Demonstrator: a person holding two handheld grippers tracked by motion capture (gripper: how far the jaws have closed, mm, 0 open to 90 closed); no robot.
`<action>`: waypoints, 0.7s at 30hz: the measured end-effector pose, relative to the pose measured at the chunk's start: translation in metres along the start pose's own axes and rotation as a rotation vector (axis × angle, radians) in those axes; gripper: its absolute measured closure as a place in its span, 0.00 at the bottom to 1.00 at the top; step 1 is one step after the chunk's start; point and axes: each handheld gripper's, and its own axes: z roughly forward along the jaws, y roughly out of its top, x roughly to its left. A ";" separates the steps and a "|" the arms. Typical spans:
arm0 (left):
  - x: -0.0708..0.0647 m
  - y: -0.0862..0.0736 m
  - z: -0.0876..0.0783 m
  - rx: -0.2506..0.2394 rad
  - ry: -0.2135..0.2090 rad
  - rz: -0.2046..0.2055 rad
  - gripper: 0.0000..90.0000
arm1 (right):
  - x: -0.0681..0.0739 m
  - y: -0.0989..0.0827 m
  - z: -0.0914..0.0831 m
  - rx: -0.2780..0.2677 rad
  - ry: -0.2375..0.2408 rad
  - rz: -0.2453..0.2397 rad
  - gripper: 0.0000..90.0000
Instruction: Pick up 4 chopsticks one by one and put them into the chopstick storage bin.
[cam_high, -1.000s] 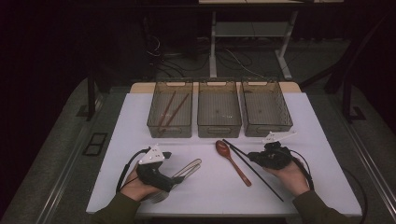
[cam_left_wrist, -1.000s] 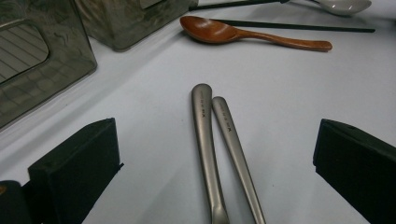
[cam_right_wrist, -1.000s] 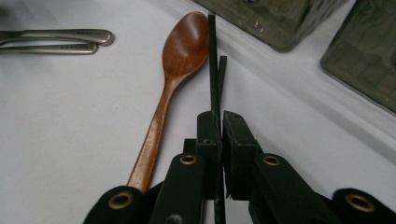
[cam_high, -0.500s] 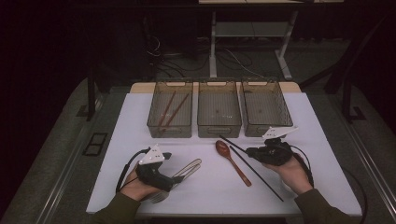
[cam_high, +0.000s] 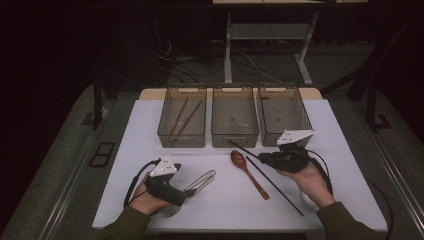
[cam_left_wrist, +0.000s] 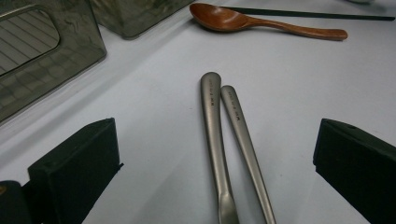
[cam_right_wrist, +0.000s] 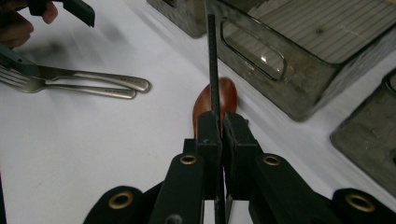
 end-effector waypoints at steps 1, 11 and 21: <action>0.000 -0.001 0.000 -0.002 -0.002 -0.005 0.00 | 0.000 0.002 0.001 0.002 0.003 0.000 0.95; 0.004 -0.003 0.000 -0.015 -0.001 -0.036 0.00 | 0.000 0.019 0.010 -0.006 0.007 -0.011 0.95; 0.002 -0.003 0.000 -0.018 -0.002 -0.017 0.00 | -0.003 0.045 0.020 -0.007 0.004 -0.018 0.95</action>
